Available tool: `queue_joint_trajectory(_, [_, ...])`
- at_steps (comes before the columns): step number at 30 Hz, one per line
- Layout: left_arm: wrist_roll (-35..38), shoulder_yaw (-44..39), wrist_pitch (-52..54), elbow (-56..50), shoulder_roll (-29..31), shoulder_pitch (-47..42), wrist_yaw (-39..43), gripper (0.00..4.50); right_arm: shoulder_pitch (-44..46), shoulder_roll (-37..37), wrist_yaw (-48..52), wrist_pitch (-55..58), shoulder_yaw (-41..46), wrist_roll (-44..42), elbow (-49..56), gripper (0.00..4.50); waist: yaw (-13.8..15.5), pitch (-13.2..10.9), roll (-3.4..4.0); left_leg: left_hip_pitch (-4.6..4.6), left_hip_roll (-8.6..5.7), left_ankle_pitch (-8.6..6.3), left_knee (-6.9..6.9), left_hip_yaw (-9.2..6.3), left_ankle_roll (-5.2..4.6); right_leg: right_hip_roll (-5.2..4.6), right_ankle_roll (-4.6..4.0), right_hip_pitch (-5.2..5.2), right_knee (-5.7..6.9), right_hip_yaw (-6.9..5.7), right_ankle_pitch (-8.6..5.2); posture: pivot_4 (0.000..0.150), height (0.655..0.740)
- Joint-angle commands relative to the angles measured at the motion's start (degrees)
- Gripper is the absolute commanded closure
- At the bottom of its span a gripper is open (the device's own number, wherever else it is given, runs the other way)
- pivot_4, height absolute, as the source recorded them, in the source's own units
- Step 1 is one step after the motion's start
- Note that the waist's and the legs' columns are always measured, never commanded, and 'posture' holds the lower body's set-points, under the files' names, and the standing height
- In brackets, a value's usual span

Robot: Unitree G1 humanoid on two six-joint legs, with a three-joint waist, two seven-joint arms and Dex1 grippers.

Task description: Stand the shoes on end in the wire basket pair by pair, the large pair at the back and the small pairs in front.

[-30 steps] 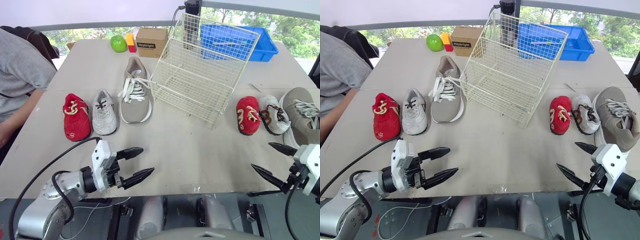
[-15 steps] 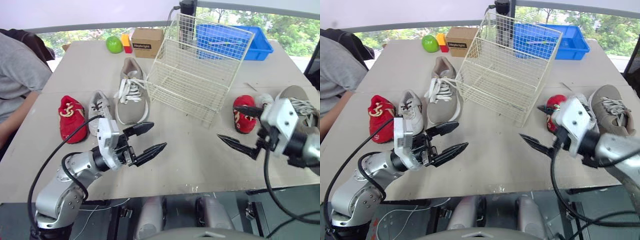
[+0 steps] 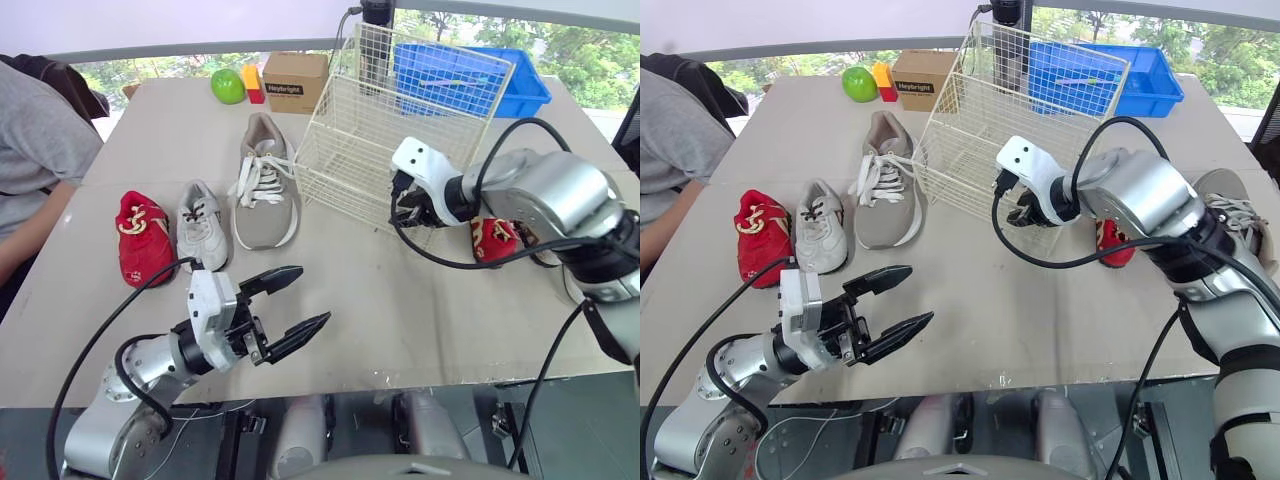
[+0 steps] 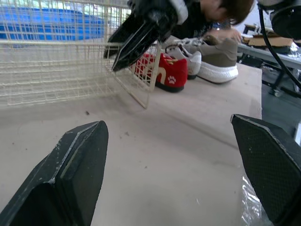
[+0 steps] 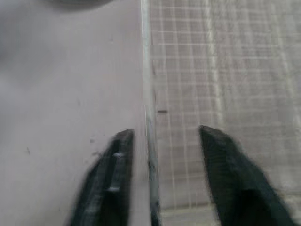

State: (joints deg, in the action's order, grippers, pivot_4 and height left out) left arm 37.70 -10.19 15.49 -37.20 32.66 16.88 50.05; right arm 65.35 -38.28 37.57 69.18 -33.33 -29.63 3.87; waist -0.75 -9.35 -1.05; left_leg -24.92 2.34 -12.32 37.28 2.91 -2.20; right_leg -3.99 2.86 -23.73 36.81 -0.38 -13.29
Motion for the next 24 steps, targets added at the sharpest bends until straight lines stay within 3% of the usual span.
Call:
queue_joint_trajectory(1, [-0.9,1.3,-1.2,-4.5,-0.8,1.5,-1.9,0.00,3.5,-1.6,7.5,-5.1,-1.8,4.3,-1.1,4.46,0.0,0.0,0.01,0.03,0.01,0.00,0.00,-0.01,0.00,0.02,0.00,0.01,0.02,0.00,0.00,0.150,0.7400])
queue_joint_trajectory(10, [1.6,-1.7,-1.2,-5.6,0.1,3.5,-3.0,0.00,-3.5,-11.9,32.7,-46.1,-4.5,19.2,0.3,4.46,-0.3,-0.1,0.08,0.08,0.00,0.00,0.00,0.04,0.01,0.17,0.04,-0.01,0.01,0.05,-0.02,0.150,0.7400])
queue_joint_trajectory(12, [2.1,-2.9,-1.4,-4.9,0.5,4.0,-2.6,0.00,-5.1,-13.4,36.6,-50.3,-2.9,20.0,-0.5,4.46,-0.2,-0.1,0.08,0.11,0.05,0.00,-0.02,0.02,0.01,0.28,0.05,0.00,0.02,0.06,-0.02,0.150,0.7400])
queue_joint_trajectory(17, [2.2,-3.8,-1.5,-4.1,0.6,4.6,-1.6,0.00,-6.3,-12.4,36.6,-46.3,-0.3,23.5,-2.2,4.46,-0.1,-0.1,0.12,0.15,0.13,0.00,-0.02,0.03,0.02,0.33,0.02,0.00,0.03,0.04,-0.02,0.150,0.7400])
queue_joint_trajectory(21, [2.0,-3.6,-1.6,-3.3,0.7,3.8,-1.5,0.00,-3.5,-8.1,33.5,-26.9,0.9,24.2,-2.3,4.46,-0.1,-0.1,0.11,0.18,0.20,0.01,0.06,0.04,0.04,0.28,-0.03,0.05,0.04,0.06,0.01,0.150,0.7400])
queue_joint_trajectory(24, [1.9,-4.0,-2.1,-2.2,0.8,3.5,-0.7,0.00,-1.9,-6.2,33.2,-20.9,2.0,24.1,-1.4,4.46,-0.1,-0.1,0.13,0.19,0.34,0.01,0.07,0.02,0.05,0.29,-0.11,0.04,0.07,0.05,0.05,0.150,0.7400])
